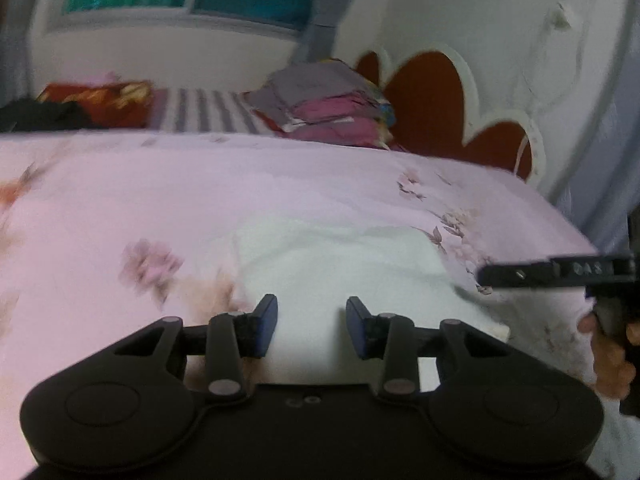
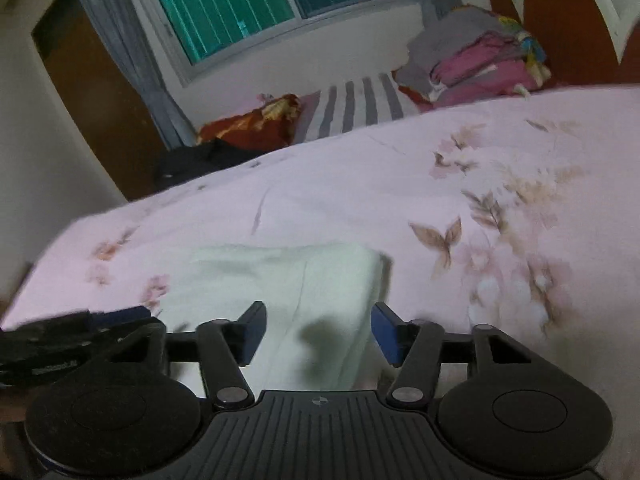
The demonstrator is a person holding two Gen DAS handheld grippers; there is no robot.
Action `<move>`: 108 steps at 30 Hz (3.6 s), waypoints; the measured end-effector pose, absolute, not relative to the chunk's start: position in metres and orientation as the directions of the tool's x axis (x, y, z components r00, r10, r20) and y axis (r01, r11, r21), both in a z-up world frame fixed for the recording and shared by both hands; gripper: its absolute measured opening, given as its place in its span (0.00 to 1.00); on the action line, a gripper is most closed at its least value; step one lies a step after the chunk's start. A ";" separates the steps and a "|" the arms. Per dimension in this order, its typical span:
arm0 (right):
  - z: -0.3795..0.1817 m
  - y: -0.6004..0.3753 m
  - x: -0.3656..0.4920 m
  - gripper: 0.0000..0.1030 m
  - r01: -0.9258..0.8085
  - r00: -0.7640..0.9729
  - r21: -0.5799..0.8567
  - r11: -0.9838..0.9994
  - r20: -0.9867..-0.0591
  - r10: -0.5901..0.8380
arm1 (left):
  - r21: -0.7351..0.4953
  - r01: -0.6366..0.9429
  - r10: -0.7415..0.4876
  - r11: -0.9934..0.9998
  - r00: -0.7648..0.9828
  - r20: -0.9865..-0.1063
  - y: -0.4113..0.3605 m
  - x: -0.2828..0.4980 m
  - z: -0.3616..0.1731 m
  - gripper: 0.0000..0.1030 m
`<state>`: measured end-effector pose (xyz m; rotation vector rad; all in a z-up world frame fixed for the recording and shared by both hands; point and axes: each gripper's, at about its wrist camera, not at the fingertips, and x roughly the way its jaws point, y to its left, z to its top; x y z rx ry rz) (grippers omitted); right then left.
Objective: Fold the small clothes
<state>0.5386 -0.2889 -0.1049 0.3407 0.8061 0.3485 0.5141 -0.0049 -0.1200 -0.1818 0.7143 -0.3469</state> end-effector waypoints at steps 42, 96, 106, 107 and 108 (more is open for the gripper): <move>-0.087 -0.262 0.490 0.13 -0.252 0.695 0.264 0.931 -0.620 0.364 | -0.161 0.262 -0.304 0.952 0.728 -0.614 -0.025 0.498 -0.090 0.38; -0.121 -0.300 0.484 0.75 -0.144 0.588 0.462 0.875 -0.671 0.451 | -0.379 0.038 -0.316 0.925 0.633 -0.707 0.006 0.487 -0.127 0.75; -0.165 -0.325 0.542 0.57 0.014 0.463 0.773 0.634 -0.567 0.682 | -0.568 -0.041 -0.452 0.822 0.560 -0.694 0.009 0.526 -0.159 0.67; -0.168 -0.326 0.547 0.49 0.030 0.446 0.787 0.617 -0.563 0.696 | -0.573 -0.046 -0.455 0.818 0.558 -0.694 0.008 0.527 -0.161 0.64; -0.172 -0.326 0.550 0.45 0.048 0.426 0.797 0.602 -0.561 0.710 | -0.576 -0.049 -0.458 0.816 0.553 -0.696 0.008 0.529 -0.161 0.63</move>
